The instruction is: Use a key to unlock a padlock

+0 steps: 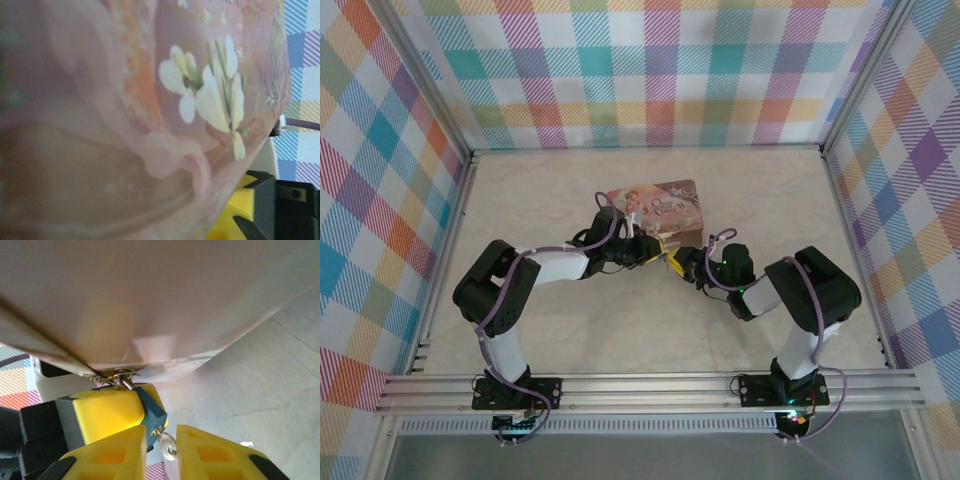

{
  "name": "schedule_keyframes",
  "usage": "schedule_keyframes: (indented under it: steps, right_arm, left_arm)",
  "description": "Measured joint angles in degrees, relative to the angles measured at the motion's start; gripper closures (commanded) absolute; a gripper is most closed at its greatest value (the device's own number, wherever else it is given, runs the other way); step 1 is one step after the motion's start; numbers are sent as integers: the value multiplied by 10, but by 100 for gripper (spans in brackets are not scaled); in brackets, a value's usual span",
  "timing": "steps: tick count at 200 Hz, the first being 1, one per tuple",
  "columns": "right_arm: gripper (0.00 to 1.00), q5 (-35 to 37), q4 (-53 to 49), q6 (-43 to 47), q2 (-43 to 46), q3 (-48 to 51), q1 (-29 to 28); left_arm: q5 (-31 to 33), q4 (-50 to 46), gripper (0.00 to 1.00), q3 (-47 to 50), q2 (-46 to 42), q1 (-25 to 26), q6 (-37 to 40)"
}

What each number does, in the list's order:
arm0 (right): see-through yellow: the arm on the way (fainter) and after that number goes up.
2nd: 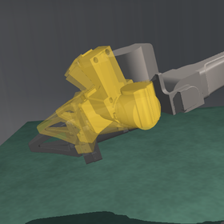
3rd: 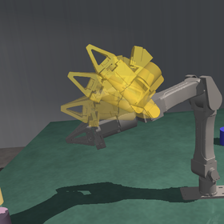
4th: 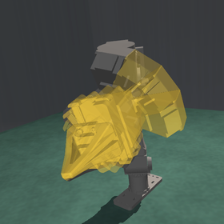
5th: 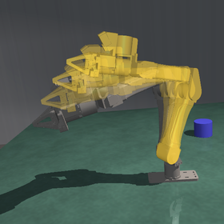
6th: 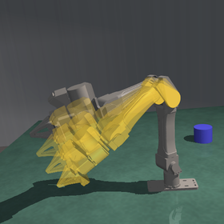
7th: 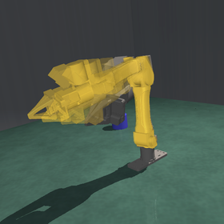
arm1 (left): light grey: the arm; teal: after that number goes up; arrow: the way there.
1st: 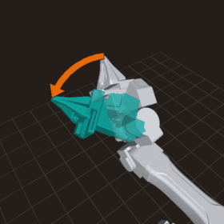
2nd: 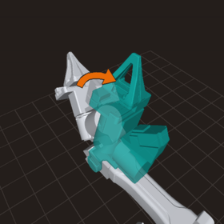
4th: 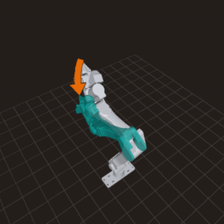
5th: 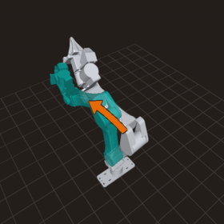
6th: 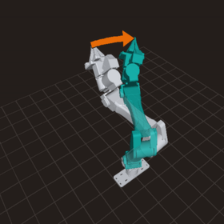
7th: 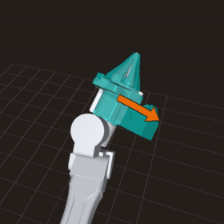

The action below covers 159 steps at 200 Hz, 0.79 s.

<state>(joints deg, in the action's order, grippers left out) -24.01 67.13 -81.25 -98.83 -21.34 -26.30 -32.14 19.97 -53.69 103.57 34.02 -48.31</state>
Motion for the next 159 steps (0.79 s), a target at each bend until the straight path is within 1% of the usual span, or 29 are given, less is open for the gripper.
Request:
schedule_keyframes:
  steps: [33, 65, 75, 94, 110, 124, 159]
  right_arm:
    - [72, 1, -121, 73, 94, 4, 1]
    - [71, 20, -303, 176, 213, -1, 0]
    - [71, 26, -343, 199, 237, -5, 0]
    - [70, 49, -452, 264, 289, -25, 0]
    - [70, 70, -527, 318, 320, -49, -5]
    - [70, 84, -569, 356, 328, -68, -9]
    - [68, 108, -630, 419, 329, -82, -23]
  left_arm:
    - [-2, -25, 92, -9, 0, 0, 9]
    - [-1, -40, 92, -10, 0, 1, 15]
    - [0, -44, 92, -12, 0, 1, 15]
    - [1, -54, 92, -18, 0, 2, 15]
    - [3, -67, 92, -25, 0, 3, 16]
    - [5, -78, 92, -31, 0, 4, 17]
    - [15, -117, 92, -41, -11, 5, 30]
